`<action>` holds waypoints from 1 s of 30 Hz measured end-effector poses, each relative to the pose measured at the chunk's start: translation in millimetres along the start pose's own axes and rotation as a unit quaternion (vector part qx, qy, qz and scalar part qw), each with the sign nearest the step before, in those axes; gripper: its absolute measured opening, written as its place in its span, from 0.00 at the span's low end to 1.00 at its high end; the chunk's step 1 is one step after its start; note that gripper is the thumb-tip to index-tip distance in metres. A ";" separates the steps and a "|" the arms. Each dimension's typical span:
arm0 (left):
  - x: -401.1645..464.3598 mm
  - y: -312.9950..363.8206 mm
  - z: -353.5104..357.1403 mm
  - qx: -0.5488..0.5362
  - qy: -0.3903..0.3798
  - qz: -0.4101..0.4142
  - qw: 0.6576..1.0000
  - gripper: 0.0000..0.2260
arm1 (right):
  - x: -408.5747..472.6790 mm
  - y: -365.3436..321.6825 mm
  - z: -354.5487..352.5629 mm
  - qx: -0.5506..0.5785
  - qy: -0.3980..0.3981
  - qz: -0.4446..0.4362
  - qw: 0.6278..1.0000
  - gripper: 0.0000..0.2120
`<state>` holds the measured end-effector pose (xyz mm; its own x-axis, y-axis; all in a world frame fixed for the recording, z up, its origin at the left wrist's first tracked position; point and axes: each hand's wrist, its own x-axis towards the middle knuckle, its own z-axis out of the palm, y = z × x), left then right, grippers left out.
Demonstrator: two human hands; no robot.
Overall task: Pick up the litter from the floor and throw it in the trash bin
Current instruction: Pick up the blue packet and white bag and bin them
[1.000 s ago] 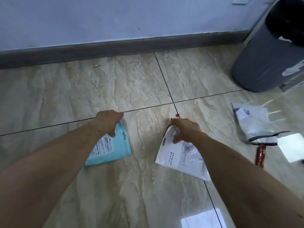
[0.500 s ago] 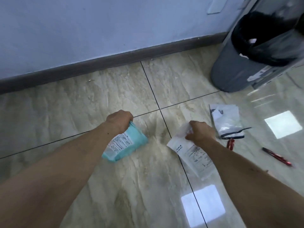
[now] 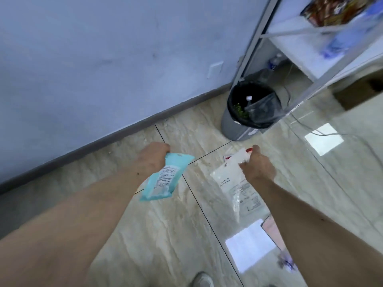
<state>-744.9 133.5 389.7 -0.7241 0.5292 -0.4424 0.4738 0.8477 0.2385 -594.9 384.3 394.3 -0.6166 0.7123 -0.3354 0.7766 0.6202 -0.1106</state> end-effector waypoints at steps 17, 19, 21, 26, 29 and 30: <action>173.3 225.8 -120.7 0.051 0.064 0.019 0.996 0.12 | 186.8 50.8 -151.7 0.152 0.023 0.119 0.981 0.11; 192.1 240.5 -121.7 0.061 0.077 0.016 0.995 0.12 | 210.0 50.8 -158.4 0.166 0.032 0.130 0.977 0.10; 208.9 250.6 -122.7 0.058 0.084 0.021 0.995 0.12 | 228.6 48.1 -161.4 0.173 0.037 0.140 0.974 0.10; 261.7 267.5 -128.6 0.024 0.088 0.038 0.995 0.08 | 274.9 34.2 -159.9 0.173 0.041 0.155 0.972 0.10; 297.9 279.3 -134.2 0.008 0.086 0.054 0.995 0.06 | 304.8 25.5 -155.3 0.191 0.039 0.163 0.967 0.09; 307.0 282.0 -135.5 0.003 0.083 0.057 0.995 0.06 | 312.5 22.6 -153.0 0.196 0.037 0.161 0.967 0.09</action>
<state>-901.5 540.0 438.3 -0.7381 0.6206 -0.2648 0.5593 0.7823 0.2743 -789.8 671.2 430.1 -0.3305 0.8783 -0.3454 0.9105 0.2005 -0.3616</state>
